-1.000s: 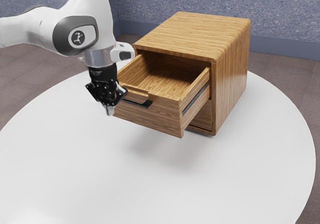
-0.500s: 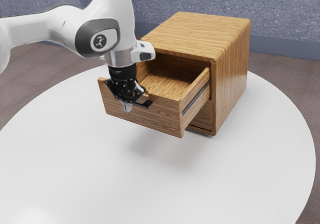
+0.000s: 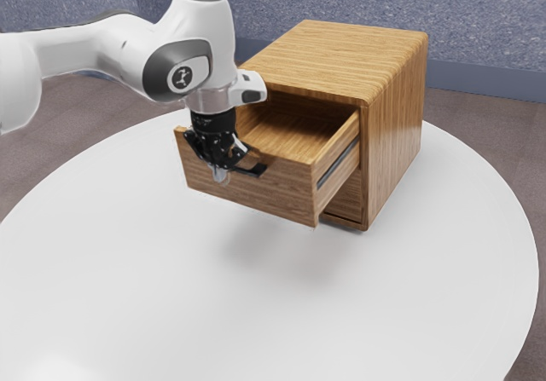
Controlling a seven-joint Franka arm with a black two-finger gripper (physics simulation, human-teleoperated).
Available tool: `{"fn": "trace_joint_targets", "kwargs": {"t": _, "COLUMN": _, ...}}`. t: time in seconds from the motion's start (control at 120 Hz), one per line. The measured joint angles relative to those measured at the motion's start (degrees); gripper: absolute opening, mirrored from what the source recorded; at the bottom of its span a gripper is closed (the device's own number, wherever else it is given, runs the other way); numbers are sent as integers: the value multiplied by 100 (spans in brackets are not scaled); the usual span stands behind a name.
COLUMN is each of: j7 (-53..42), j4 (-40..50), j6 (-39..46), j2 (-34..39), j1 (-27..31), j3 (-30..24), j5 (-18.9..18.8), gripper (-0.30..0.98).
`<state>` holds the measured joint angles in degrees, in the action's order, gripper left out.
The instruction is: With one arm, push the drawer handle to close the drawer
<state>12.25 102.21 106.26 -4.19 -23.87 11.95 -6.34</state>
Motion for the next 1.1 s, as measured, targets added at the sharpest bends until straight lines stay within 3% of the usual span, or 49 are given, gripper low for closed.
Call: {"fn": "trace_joint_targets", "kwargs": {"t": 1.1, "j7": -22, "j4": -1085, "j6": 1415, "j2": -1094, "j1": 37, "j3": -27, "j5": -334, "gripper": -10}}
